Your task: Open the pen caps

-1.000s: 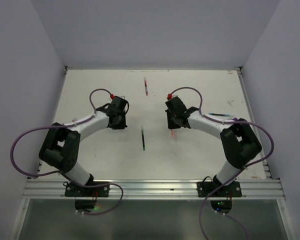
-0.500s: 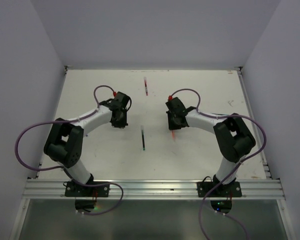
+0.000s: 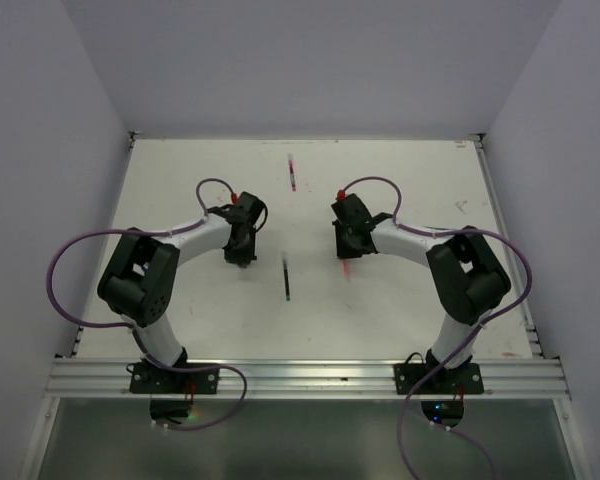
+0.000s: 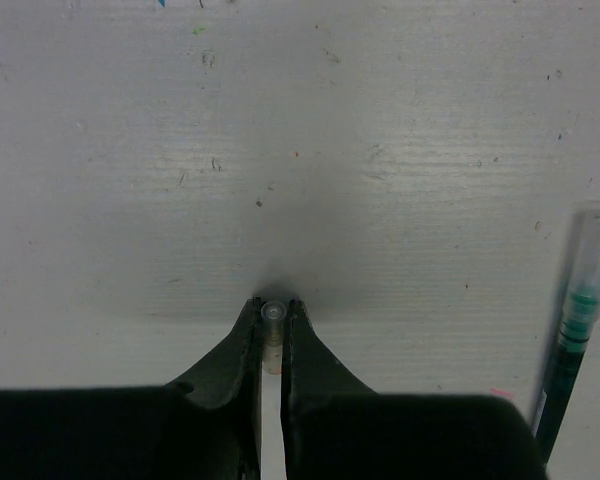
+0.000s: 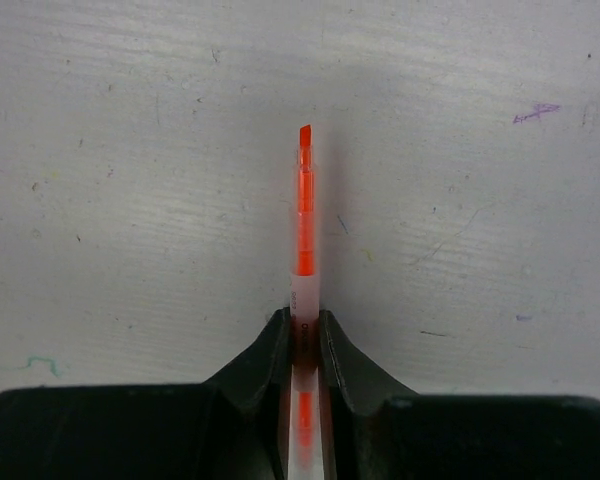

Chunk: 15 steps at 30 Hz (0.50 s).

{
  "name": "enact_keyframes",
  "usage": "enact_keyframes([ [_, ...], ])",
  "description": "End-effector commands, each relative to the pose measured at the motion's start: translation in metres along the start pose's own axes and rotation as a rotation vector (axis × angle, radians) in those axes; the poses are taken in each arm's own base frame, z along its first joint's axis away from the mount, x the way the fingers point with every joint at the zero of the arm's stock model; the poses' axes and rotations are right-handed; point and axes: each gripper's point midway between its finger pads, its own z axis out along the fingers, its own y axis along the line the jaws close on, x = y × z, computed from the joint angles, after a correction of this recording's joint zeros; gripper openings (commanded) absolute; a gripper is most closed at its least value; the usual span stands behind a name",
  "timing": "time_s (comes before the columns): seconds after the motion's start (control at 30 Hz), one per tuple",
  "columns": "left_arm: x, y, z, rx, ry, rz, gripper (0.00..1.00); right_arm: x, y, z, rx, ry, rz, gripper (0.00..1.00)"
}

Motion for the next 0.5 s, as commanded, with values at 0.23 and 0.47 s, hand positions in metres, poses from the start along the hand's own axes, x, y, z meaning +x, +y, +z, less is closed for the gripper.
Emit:
enact_keyframes([
  [0.23,0.01,0.008,0.014,-0.045,0.021,0.023,0.0,-0.01,0.007,0.011,-0.022,-0.027,0.048,0.17],
  [0.47,0.012,0.013,0.017,-0.07,0.02,0.03,0.0,-0.009,0.008,0.018,-0.014,-0.017,0.071,0.21],
])
